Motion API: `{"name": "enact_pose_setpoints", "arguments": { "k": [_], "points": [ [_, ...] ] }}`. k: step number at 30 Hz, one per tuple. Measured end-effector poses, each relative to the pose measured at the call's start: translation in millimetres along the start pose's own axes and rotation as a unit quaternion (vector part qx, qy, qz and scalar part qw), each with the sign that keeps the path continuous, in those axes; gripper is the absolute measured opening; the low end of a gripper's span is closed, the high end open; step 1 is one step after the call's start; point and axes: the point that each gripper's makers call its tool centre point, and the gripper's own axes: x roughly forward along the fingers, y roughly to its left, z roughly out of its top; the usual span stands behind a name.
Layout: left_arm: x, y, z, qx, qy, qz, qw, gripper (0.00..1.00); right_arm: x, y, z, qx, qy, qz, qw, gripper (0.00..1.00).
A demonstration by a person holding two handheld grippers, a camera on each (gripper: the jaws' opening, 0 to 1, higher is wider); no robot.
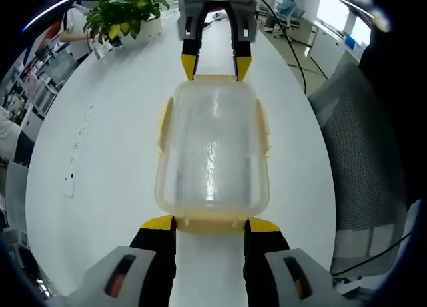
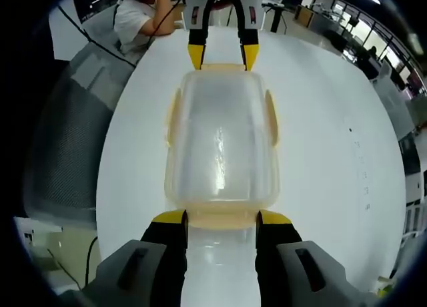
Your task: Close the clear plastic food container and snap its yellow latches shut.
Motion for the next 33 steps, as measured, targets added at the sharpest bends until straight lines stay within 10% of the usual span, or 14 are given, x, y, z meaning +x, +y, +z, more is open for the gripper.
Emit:
{"name": "enact_pose_setpoints", "arguments": {
  "k": [33],
  "points": [
    [31,-4.6,56.7,0.015,-0.030,-0.015,0.9993,0.34,-21,11,-58.6,0.019,0.010,-0.002,0.9998,0.37]
  ]
}}
